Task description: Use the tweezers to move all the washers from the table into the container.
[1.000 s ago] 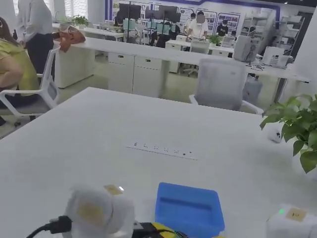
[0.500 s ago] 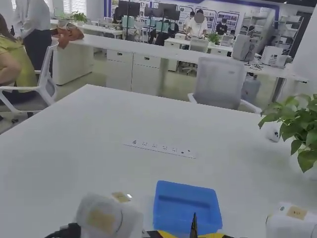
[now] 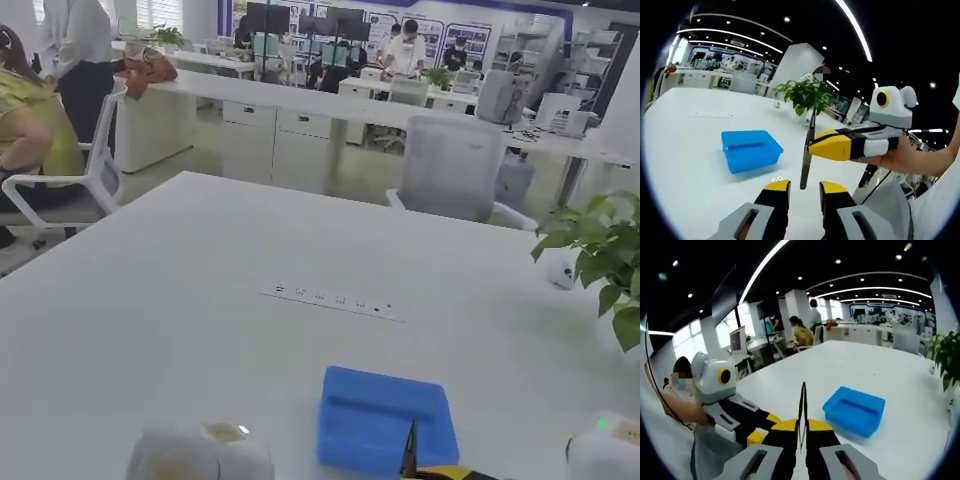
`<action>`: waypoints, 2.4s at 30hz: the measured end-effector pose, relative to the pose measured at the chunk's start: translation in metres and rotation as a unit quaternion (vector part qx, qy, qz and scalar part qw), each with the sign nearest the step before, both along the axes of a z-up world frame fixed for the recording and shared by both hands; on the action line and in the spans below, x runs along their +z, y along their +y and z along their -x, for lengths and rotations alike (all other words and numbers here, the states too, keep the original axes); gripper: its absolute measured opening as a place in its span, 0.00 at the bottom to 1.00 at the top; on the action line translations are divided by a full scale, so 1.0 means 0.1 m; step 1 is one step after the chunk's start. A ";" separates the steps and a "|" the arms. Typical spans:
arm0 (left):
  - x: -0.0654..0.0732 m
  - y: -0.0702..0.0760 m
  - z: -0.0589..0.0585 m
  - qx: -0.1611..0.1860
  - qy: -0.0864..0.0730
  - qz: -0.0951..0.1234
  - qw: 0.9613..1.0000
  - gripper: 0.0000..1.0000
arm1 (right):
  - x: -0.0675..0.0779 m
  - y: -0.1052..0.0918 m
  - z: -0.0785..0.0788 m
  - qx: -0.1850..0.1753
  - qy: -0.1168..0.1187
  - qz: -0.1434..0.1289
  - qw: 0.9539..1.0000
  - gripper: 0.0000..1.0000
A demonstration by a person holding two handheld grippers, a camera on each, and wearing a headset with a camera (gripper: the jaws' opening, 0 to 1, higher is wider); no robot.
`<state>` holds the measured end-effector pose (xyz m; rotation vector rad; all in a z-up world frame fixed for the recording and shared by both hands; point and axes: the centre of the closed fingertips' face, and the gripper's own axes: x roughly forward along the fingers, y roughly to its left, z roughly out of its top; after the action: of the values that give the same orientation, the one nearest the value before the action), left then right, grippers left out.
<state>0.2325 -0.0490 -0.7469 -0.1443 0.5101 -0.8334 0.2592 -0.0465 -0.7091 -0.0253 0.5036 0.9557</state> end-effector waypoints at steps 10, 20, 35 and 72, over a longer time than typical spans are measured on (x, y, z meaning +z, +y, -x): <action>-0.13 -0.12 -0.14 -0.018 -0.007 -0.027 0.999 0.09 | 0.11 0.04 0.07 -0.002 0.022 -0.053 0.998 0.01; -0.15 -0.13 0.03 -0.110 -0.015 -0.071 0.991 0.02 | 0.07 -0.03 0.18 0.015 0.035 -0.071 0.997 0.03; -0.36 0.04 -0.02 -0.187 -0.054 -0.248 0.949 0.01 | 0.08 -0.20 0.32 0.055 -0.029 0.054 0.997 0.03; 0.15 -0.20 0.18 -0.289 -0.052 -0.215 0.932 0.00 | -0.86 0.04 0.44 0.308 -0.079 0.309 0.896 0.04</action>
<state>0.2146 -0.0690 -0.7316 0.4756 0.6341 -1.2714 0.2147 -0.0421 -0.7948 -0.8789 0.6474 1.3595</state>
